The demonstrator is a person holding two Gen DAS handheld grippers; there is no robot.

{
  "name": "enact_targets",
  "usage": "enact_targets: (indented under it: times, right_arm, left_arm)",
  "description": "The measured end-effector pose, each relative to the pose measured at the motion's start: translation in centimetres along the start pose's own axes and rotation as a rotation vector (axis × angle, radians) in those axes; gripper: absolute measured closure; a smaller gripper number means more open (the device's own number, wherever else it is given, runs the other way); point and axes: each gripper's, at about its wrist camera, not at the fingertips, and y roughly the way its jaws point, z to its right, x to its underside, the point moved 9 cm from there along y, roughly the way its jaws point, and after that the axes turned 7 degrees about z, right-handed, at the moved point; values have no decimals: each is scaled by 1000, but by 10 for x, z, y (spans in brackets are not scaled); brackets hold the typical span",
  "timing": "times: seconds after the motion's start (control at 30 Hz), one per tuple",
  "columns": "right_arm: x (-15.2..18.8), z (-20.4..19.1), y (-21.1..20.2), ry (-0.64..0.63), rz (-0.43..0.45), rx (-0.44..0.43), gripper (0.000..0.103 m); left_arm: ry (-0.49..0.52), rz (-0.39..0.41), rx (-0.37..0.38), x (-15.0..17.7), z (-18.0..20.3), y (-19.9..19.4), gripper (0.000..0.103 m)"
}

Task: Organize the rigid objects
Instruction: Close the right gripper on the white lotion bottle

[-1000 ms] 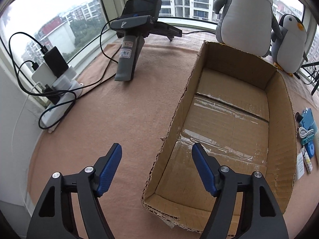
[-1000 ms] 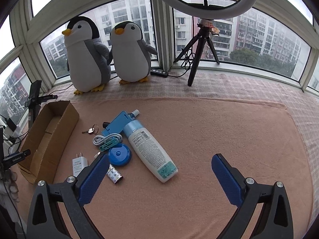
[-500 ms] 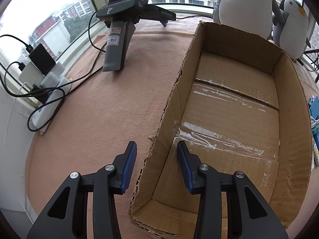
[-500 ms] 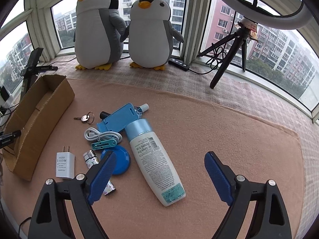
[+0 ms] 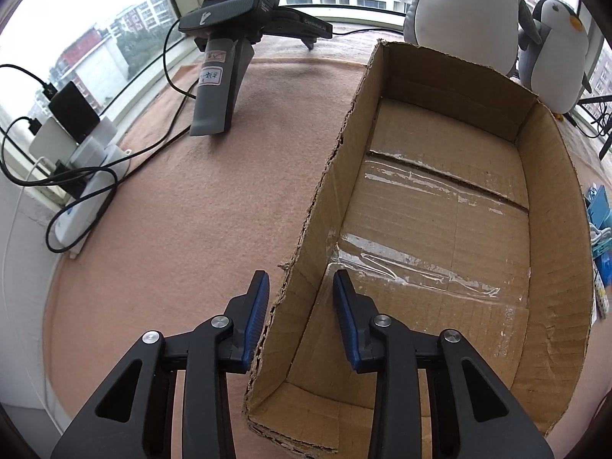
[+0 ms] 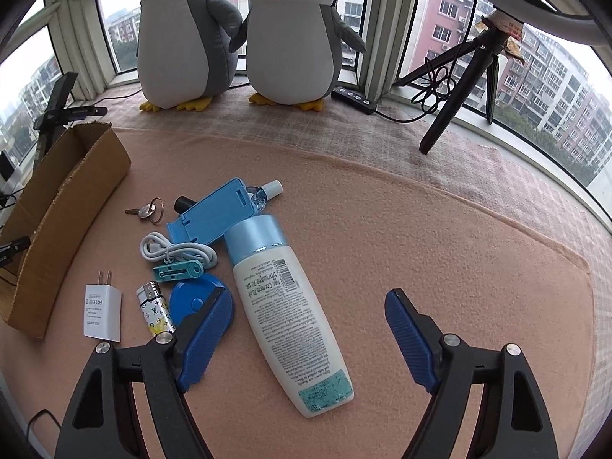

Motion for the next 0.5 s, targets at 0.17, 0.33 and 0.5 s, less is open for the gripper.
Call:
enact_targets:
  times: [0.17, 0.33, 0.5]
  right_arm:
    - [3, 1, 1, 14, -12, -6, 24]
    - [2, 3, 3, 30, -21, -14, 25]
    - [2, 1, 10, 35, -42, -23, 25]
  left_arm:
    - [4, 2, 6, -1, 2, 0, 74]
    - [2, 3, 8, -2, 2, 1, 75]
    - [-2, 9, 4, -2, 2, 0, 75]
